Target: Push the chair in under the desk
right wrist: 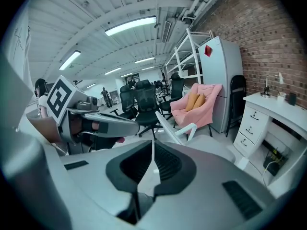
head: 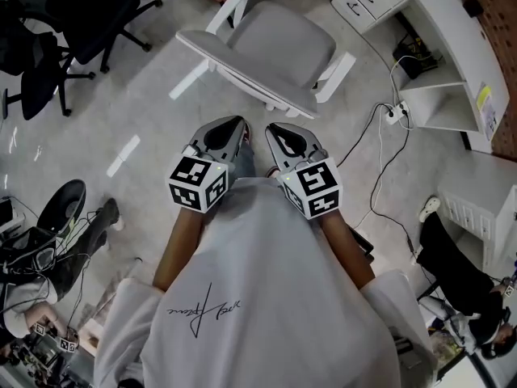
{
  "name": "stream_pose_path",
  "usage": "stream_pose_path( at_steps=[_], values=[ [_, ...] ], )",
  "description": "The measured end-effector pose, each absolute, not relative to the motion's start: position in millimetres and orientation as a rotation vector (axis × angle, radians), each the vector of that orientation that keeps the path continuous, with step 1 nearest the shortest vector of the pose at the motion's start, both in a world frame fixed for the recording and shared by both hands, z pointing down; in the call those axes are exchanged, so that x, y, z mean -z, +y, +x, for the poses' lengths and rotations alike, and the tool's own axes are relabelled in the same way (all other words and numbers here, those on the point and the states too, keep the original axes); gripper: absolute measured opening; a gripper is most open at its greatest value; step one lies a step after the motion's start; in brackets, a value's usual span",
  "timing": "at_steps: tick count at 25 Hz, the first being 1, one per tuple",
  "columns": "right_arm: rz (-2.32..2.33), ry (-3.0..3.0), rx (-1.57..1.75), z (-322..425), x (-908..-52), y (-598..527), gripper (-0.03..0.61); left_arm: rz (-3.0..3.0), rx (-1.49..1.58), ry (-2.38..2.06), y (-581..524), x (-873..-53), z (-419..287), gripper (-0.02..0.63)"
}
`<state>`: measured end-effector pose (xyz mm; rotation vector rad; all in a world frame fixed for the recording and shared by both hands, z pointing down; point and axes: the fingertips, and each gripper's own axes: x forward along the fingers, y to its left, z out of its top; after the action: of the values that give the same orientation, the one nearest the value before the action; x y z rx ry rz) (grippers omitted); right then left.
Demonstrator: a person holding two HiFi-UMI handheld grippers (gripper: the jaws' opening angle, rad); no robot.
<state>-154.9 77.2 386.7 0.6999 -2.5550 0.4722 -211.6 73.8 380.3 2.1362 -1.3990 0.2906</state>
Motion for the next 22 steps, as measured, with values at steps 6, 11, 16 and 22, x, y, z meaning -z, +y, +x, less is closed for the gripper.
stream_pose_path(
  at_steps=[6,11,16,22],
  values=[
    [0.722,-2.534,-0.474,-176,-389,54,0.029,2.152,-0.280,-1.392,46,-380,-239,0.006],
    [0.753,-2.520,-0.469,-193,-389,39,0.029,2.179,-0.297,-1.365,29,-383,-259,0.006],
    [0.793,-2.504,-0.463,-208,-387,26,0.029,2.217,-0.312,-1.329,14,-382,-278,0.006],
    [0.829,-2.480,-0.424,-223,-388,16,0.029,2.297,-0.432,-1.293,1,-385,-298,0.006]
  ],
)
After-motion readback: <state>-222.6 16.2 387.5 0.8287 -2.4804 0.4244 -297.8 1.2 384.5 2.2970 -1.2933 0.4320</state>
